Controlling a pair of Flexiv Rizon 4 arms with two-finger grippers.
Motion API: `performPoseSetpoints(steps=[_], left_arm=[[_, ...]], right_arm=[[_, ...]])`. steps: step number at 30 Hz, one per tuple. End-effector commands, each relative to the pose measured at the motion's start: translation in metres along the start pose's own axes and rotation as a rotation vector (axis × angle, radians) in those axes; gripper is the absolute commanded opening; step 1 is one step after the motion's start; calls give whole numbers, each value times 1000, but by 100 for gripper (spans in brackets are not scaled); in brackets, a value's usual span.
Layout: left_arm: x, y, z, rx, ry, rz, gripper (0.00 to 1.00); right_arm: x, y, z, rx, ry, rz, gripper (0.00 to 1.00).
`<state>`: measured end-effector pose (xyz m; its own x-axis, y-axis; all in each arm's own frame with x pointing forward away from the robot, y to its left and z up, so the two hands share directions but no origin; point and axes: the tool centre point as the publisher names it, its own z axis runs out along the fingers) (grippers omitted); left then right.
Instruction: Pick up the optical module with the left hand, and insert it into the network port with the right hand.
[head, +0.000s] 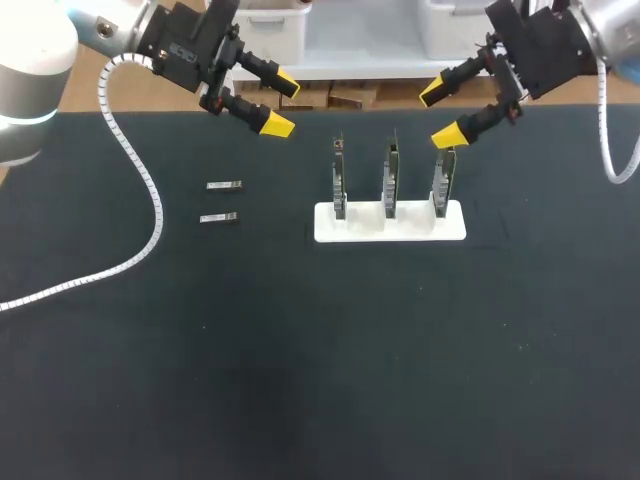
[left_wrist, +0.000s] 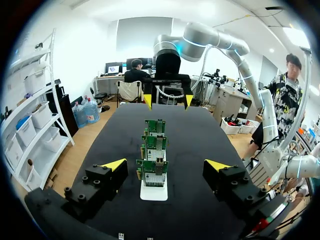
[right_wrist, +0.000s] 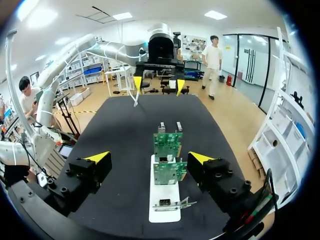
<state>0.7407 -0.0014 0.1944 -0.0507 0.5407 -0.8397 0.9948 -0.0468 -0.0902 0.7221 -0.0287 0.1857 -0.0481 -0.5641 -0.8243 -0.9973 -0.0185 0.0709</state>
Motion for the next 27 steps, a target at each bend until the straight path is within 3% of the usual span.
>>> performPoseSetpoints(steps=[1,10,12,14,21,27], left_arm=[[-1,0,0,1,6,-4,100],[-2,0,-3,-9,17,-17,100],[-6,-4,-5,15,142,-15,100],[-6,-11,-6,37,196,-18,100],[33,-51,-21,55,333,-150,100],[63,-76,-30,8,400,-163,100]], right_arm=[[-1,1,-3,1,1,0,100],[-1,1,-3,1,1,0,100],[-1,1,-3,1,1,0,100],[-1,1,-3,1,1,0,100],[-1,1,-3,1,1,0,100],[-1,1,-3,1,1,0,100]])
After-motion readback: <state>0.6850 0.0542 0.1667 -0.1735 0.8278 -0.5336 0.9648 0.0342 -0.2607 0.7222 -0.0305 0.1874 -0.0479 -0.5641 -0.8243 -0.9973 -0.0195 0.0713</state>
